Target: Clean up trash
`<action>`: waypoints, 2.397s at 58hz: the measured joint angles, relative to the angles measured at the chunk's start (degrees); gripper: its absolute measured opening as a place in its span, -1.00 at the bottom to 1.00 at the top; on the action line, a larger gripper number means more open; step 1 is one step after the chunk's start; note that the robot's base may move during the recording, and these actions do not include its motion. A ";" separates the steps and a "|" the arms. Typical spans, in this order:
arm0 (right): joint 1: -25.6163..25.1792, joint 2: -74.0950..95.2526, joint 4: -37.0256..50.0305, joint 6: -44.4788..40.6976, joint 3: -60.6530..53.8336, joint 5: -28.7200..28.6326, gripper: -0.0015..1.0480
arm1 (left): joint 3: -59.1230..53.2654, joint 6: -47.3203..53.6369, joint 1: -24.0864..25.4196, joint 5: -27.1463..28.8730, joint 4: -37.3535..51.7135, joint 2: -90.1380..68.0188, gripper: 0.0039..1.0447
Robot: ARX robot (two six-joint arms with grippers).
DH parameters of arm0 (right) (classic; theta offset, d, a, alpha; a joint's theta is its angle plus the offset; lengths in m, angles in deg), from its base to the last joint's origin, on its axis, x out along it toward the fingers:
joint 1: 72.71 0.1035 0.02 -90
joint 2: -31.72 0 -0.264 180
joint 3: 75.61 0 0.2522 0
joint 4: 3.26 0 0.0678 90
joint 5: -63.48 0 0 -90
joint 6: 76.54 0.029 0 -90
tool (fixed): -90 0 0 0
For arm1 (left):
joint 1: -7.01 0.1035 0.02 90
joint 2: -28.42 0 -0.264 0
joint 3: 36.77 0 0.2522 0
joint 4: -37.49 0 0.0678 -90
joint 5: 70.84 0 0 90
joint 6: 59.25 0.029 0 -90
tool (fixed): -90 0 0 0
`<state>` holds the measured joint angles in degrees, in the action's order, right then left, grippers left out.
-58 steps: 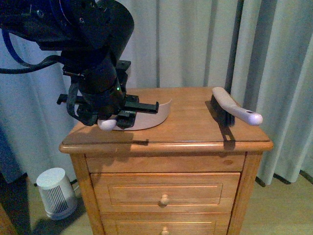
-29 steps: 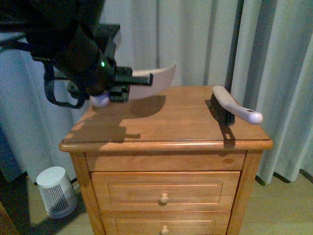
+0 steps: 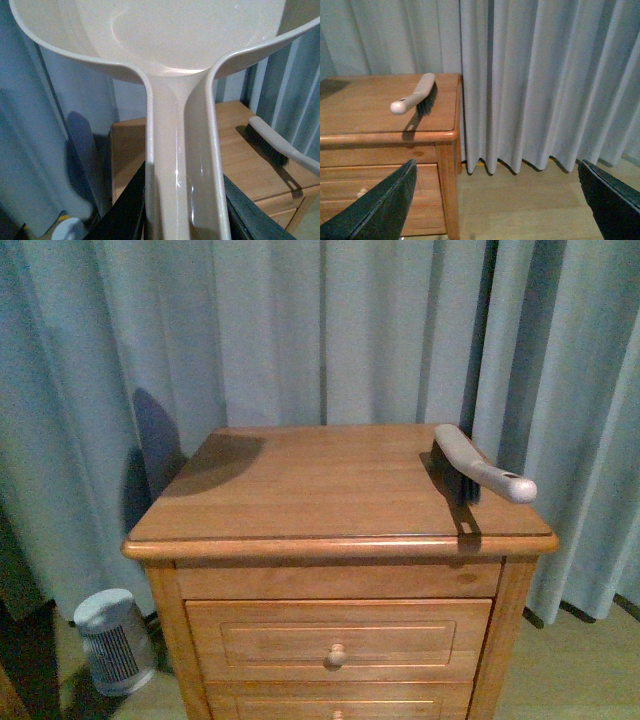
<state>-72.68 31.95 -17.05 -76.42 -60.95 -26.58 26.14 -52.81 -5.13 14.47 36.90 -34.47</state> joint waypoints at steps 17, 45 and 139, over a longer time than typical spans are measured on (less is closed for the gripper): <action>0.00 0.00 0.00 0.00 0.00 0.00 0.86 | -9.57 1.46 3.34 -1.36 -4.00 16.26 -0.49; 0.00 0.00 0.00 0.00 0.00 0.00 0.86 | -16.74 -0.55 8.59 -5.07 -11.65 30.97 -0.49; 18.08 106.38 -18.93 24.24 83.01 11.43 0.86 | -18.47 -1.18 11.91 -7.37 -12.87 33.33 -0.49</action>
<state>-54.60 138.32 -35.98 -52.18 22.07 -15.14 7.67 -53.99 6.78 7.10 24.02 -1.14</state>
